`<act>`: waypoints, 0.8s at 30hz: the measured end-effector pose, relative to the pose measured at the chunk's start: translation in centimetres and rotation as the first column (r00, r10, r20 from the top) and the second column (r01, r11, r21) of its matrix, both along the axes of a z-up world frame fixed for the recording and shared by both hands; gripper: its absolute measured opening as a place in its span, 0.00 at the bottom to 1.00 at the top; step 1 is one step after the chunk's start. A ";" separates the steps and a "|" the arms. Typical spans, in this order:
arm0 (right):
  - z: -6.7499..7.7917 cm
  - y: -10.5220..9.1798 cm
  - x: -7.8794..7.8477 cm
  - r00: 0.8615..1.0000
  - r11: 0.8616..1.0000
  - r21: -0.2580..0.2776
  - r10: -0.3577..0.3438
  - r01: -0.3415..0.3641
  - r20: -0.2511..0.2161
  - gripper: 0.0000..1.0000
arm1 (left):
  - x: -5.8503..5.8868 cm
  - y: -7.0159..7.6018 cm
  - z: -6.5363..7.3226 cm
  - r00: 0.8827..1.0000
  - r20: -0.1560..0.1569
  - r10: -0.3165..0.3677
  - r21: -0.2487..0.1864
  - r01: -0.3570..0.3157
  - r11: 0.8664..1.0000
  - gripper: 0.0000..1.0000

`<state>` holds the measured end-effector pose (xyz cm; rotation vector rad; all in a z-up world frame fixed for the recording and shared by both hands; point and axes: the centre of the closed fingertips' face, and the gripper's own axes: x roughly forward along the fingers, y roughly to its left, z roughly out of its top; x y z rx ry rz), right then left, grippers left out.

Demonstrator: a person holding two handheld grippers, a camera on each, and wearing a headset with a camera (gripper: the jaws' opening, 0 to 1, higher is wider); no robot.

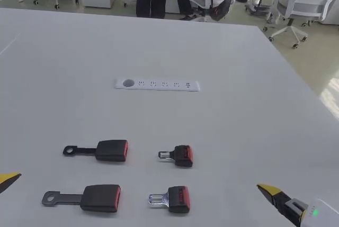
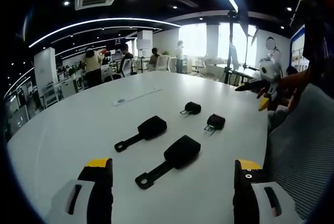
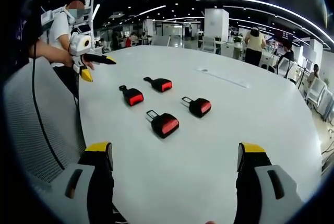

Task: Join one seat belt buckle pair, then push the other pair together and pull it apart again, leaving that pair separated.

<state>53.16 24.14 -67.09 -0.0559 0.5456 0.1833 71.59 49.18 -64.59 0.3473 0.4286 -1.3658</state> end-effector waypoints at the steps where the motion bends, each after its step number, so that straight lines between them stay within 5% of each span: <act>1: 0.0 0.0 0.0 1.000 1.000 0.001 0.000 0.000 0.001 1.00 | 0.0 0.0 0.0 1.000 0.001 0.000 -0.001 0.000 1.000 0.99; 24: 0.1 0.1 0.2 1.000 1.000 0.002 0.011 -0.011 0.002 1.00 | -0.1 -0.1 0.1 1.000 -0.001 -0.007 -0.009 0.007 1.000 1.00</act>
